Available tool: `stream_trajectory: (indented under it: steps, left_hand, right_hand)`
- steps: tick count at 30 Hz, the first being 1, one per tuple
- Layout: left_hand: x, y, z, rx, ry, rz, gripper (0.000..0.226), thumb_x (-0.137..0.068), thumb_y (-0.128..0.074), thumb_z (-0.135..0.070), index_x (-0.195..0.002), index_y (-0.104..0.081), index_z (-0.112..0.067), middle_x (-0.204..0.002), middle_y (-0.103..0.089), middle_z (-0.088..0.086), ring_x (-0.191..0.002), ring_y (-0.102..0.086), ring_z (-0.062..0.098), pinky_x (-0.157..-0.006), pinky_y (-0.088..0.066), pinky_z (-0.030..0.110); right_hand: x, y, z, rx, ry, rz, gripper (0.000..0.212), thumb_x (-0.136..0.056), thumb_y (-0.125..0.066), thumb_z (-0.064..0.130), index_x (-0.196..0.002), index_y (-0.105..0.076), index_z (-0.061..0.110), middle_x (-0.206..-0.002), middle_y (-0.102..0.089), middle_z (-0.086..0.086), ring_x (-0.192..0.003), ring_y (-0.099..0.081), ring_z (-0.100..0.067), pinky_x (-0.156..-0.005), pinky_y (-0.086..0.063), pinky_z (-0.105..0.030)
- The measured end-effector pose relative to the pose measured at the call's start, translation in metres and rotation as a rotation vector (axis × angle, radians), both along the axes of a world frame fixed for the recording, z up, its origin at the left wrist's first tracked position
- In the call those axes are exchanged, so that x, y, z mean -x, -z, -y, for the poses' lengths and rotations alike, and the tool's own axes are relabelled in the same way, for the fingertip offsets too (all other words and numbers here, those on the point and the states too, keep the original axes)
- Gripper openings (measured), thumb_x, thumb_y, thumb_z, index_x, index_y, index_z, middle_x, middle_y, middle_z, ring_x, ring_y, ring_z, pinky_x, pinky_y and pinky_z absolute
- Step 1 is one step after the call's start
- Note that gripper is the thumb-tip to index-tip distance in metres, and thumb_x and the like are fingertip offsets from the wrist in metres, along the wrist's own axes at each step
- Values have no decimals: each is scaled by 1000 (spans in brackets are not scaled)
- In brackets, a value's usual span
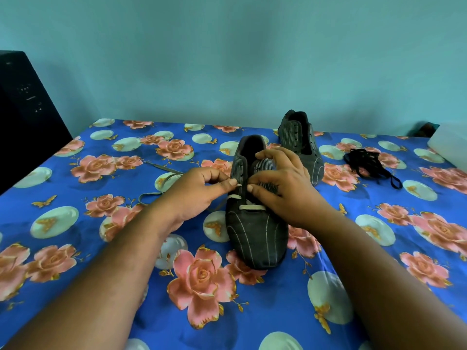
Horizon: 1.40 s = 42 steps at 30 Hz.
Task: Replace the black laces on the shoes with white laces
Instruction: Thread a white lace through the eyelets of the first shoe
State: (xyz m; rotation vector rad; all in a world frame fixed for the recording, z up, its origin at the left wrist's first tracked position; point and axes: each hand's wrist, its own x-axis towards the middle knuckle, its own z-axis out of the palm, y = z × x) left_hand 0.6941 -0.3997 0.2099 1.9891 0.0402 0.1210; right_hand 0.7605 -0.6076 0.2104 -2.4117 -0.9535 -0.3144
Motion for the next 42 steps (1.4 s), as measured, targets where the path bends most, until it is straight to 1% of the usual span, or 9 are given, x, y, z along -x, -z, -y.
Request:
stream_trajectory:
  steps: [3,7,12,21,26,30,36,39,42]
  left_hand:
    - [-3,5,-13,-456,-12,179,15,-93,-66,-49,-85,-64,-36,-93,-65,-22,-101,-57,2,-91,-41,43]
    - [-1,5,-10,-709,-55,389,16,-96,-62,-47,-92,-66,-32,-102,-61,-20,-112,-51,11,-88,-22,39]
    - [1,5,-3,-344,16,226,38,-89,-61,-64,-91,-70,-27,-97,-67,-9,-100,-59,7,-89,-41,38]
    - [3,-1,6,-50,9,17,4,-94,-71,-27,-92,-73,-25,-92,-74,-8,-86,-63,-7,-77,-44,8]
    - [1,-2,3,-484,-21,173,8,-93,-70,-38,-88,-66,-33,-98,-67,-15,-105,-58,9,-96,-38,45]
    - [3,-6,5,-839,-73,443,8,-94,-65,-42,-91,-63,-34,-95,-57,-21,-104,-54,14,-91,-29,48]
    - [-2,2,0,-337,16,106,21,-94,-64,-48,-89,-68,-28,-97,-64,-11,-104,-59,14,-103,-41,48]
    - [-3,0,0,-156,38,41,14,-97,-67,-34,-90,-71,-21,-103,-63,0,-102,-61,18,-93,-47,36]
    - [0,-2,-2,-77,64,-4,9,-98,-65,-26,-90,-70,-25,-102,-65,-5,-86,-59,-5,-75,-41,15]
  right_hand:
    - [1,-1,-1,18,19,17,29,-83,-56,58,-93,-77,41,-144,-46,11,-150,-17,-22,-116,-19,-54]
    - [2,-4,-1,-46,8,-46,11,-84,-68,53,-86,-74,44,-143,-46,12,-150,-17,-21,-116,-17,-54]
    - [3,-5,-4,-88,-1,-82,22,-84,-78,38,-78,-61,51,-140,-46,13,-149,-18,-21,-116,-18,-56]
    - [2,-4,-5,-106,-7,-162,16,-90,-72,42,-82,-62,52,-141,-44,17,-148,-16,-17,-117,-12,-62]
    - [1,1,-8,-108,20,23,5,-78,-72,47,-75,-70,43,-129,-50,15,-144,-25,-21,-114,-11,-65]
    - [0,1,-11,-114,25,166,13,-71,-69,49,-72,-72,37,-119,-53,13,-137,-33,-24,-111,-15,-67]
    - [-5,6,-6,-120,3,88,31,-81,-51,62,-89,-74,42,-134,-49,13,-146,-21,-22,-115,-13,-64]
    - [-9,4,2,-59,-53,96,35,-91,-44,62,-100,-72,43,-139,-46,9,-149,-16,-23,-117,-10,-61]
    - [-13,1,11,14,-99,188,31,-96,-44,53,-106,-72,41,-140,-48,3,-148,-23,-27,-117,-11,-62]
